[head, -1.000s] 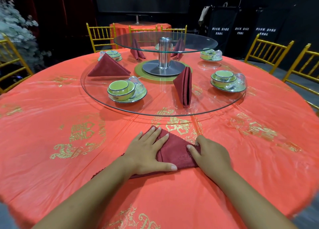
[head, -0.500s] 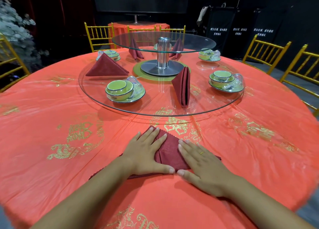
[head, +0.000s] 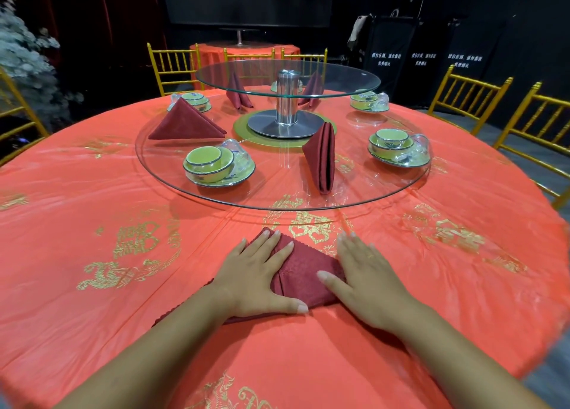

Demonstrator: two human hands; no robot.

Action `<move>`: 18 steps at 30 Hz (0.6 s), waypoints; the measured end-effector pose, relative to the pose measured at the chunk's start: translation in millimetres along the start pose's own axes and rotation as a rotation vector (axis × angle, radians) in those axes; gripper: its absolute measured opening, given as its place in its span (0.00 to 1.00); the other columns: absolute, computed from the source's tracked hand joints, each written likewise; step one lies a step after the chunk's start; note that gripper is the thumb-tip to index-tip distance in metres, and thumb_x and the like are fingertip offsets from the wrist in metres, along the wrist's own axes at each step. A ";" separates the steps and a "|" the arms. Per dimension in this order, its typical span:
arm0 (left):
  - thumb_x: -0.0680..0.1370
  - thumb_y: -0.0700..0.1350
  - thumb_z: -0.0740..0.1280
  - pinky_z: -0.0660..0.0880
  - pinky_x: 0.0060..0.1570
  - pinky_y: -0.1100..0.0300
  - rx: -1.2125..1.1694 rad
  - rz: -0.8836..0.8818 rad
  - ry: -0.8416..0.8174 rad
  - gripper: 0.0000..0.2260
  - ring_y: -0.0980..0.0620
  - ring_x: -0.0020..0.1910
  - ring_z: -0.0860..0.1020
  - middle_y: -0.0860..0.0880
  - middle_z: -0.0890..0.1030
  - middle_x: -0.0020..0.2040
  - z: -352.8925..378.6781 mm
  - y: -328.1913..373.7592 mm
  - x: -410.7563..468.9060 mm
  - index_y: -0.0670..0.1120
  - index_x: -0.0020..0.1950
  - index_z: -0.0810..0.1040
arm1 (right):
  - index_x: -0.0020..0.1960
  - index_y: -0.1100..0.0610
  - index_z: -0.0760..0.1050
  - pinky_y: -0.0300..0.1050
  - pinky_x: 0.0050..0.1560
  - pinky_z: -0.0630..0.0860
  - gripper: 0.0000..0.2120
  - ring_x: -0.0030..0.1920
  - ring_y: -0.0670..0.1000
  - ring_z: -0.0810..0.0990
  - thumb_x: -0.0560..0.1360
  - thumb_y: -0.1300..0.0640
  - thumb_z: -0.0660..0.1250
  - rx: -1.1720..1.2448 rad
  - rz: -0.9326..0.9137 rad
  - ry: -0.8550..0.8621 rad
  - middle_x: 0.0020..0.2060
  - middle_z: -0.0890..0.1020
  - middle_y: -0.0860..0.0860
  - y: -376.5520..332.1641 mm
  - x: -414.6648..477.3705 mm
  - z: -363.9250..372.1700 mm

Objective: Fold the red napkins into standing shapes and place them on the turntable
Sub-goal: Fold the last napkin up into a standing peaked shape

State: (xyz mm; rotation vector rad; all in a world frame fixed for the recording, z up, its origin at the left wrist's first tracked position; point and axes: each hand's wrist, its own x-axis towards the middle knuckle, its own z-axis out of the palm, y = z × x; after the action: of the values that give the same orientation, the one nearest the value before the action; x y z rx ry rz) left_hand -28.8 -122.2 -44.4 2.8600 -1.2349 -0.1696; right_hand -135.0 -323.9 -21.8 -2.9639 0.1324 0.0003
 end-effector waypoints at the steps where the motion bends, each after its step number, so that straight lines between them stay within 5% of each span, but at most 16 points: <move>1: 0.54 0.85 0.40 0.39 0.75 0.46 -0.001 -0.001 0.002 0.56 0.55 0.75 0.32 0.53 0.35 0.77 0.4 -0.4 -0.2 0.58 0.77 0.38 | 0.78 0.56 0.42 0.45 0.73 0.35 0.41 0.76 0.48 0.38 0.75 0.31 0.43 0.028 -0.018 0.001 0.77 0.44 0.51 -10.4 8.5 1.2; 4: 0.54 0.85 0.41 0.38 0.75 0.47 -0.016 -0.006 0.012 0.56 0.57 0.74 0.32 0.54 0.36 0.78 2.7 -1.7 0.2 0.59 0.77 0.38 | 0.78 0.58 0.42 0.48 0.75 0.38 0.41 0.76 0.49 0.38 0.76 0.33 0.48 0.079 -0.060 -0.065 0.77 0.44 0.53 -37.9 28.7 10.5; 14: 0.55 0.84 0.48 0.33 0.73 0.44 -0.028 0.031 0.087 0.57 0.55 0.72 0.26 0.50 0.30 0.76 -5.4 -2.4 -6.4 0.58 0.76 0.35 | 0.77 0.56 0.38 0.49 0.73 0.34 0.46 0.76 0.48 0.36 0.70 0.28 0.44 -0.024 -0.072 -0.052 0.77 0.41 0.51 -43.1 38.5 31.4; 18: 0.63 0.81 0.35 0.27 0.68 0.40 0.113 -0.028 0.227 0.48 0.52 0.72 0.26 0.49 0.29 0.75 -17.3 4.0 -28.9 0.54 0.75 0.34 | 0.77 0.56 0.38 0.47 0.72 0.32 0.49 0.76 0.47 0.35 0.67 0.26 0.40 -0.010 -0.068 -0.039 0.77 0.41 0.51 -43.6 38.8 33.3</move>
State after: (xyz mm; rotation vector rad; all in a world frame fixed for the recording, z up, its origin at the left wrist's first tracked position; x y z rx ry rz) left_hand -49.4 -104.3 -24.3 2.8892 -1.1970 0.2261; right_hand -92.2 -278.7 -47.4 -2.9745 0.0263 0.0495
